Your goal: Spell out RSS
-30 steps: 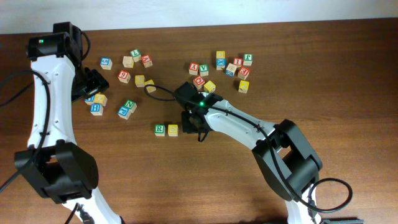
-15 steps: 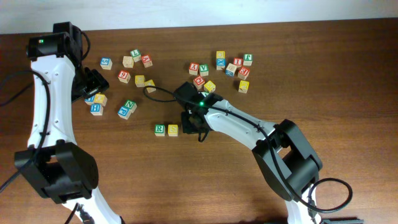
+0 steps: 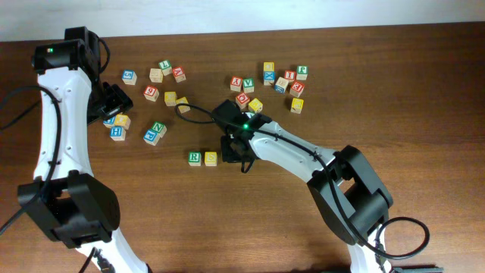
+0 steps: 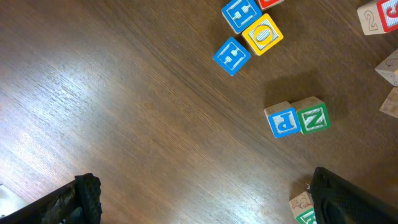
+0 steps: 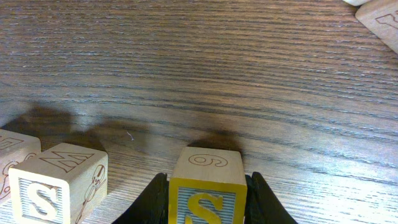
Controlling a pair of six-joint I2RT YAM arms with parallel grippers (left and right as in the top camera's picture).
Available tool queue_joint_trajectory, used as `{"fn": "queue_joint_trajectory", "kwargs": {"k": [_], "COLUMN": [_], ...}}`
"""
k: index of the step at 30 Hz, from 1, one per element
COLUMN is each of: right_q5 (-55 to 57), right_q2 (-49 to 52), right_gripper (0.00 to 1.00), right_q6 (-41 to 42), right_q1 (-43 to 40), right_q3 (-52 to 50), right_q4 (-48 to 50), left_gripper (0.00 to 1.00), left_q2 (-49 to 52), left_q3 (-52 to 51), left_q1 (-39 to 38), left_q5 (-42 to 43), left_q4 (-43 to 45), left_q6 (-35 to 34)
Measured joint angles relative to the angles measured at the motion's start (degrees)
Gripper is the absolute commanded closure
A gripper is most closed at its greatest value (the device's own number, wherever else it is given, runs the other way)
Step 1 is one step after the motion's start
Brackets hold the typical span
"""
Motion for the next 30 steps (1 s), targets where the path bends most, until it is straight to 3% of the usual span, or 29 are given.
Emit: {"fn": "queue_joint_trajectory", "kwargs": {"k": [9, 18, 26, 30], "right_q5": [-0.37, 0.02, 3.34, 1.03], "right_q2": [0.00, 0.04, 0.68, 0.63], "right_gripper": [0.55, 0.55, 0.55, 0.54], "right_q6": [-0.28, -0.26, -0.37, -1.62], "right_q1": [0.00, 0.00, 0.00, 0.00], "right_q3": [0.00, 3.10, 17.99, 21.59], "right_q4": [-0.04, -5.53, -23.52, -25.42], "left_gripper": [0.01, 0.01, 0.01, 0.01], "left_q2": [0.00, 0.00, 0.00, 0.00], "left_q3": [0.02, 0.02, 0.02, 0.00], "left_q1": [0.00, 0.00, 0.00, 0.00], "left_q5": [0.00, 0.00, 0.00, 0.00], "left_q4": [0.00, -0.02, 0.00, -0.02], "left_q6": [0.00, 0.00, 0.00, 0.00]}}
